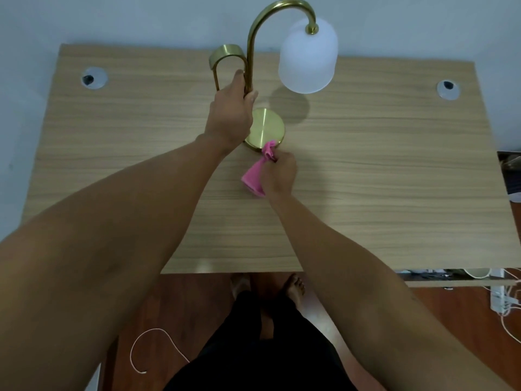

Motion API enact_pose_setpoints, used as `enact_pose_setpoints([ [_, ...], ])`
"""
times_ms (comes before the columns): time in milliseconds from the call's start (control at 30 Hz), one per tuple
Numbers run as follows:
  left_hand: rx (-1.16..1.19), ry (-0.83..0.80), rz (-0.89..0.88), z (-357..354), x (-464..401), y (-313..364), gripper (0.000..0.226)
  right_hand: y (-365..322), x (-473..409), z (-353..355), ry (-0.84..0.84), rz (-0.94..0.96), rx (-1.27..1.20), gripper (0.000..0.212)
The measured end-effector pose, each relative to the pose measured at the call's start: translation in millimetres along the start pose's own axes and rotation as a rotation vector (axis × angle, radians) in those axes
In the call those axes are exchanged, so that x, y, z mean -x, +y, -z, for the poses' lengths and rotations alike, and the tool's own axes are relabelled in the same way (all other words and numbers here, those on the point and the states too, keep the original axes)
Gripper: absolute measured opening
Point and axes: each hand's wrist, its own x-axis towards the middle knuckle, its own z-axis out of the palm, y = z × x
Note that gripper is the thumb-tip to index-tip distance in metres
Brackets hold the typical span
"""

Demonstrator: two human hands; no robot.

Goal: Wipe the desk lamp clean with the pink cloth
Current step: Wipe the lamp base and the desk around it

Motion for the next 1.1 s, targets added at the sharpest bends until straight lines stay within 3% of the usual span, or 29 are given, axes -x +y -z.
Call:
enact_pose_setpoints([
  [133,-0.001,-0.006,0.004,1.8,0.6,0.5,0.039,-12.2,-6.2,12.2,0.2,0.088,-0.169,0.017],
  [200,0.0,-0.006,0.004,1.6,1.0,1.4,0.038,-20.2,-17.9,12.5,0.258,0.158,-0.141,0.019],
  [300,-0.001,-0.01,0.002,1.9,0.3,1.2,0.039,-23.8,-21.7,0.5,0.13,0.25,0.027,0.02],
  [467,0.007,-0.022,0.002,1.2,-1.3,-1.5,0.037,-8.2,-1.8,-18.3,-0.052,0.592,0.451,0.017],
  [600,-0.003,-0.024,-0.003,0.3,-2.6,-3.1,0.038,-9.6,-12.3,-17.4,-0.211,0.956,0.921,0.031],
  [767,-0.01,-0.032,0.0,1.2,-2.9,-3.8,0.039,-4.0,-17.7,-2.8,-0.186,1.285,1.104,0.054],
  [900,-0.003,-0.042,-0.009,2.2,-3.3,-3.3,0.038,-2.1,-11.0,1.6,-0.159,1.169,1.119,0.026],
  [1100,-0.008,-0.065,0.033,4.6,-2.3,1.5,0.034,-1.2,-5.2,11.7,-0.173,0.963,1.128,0.033],
])
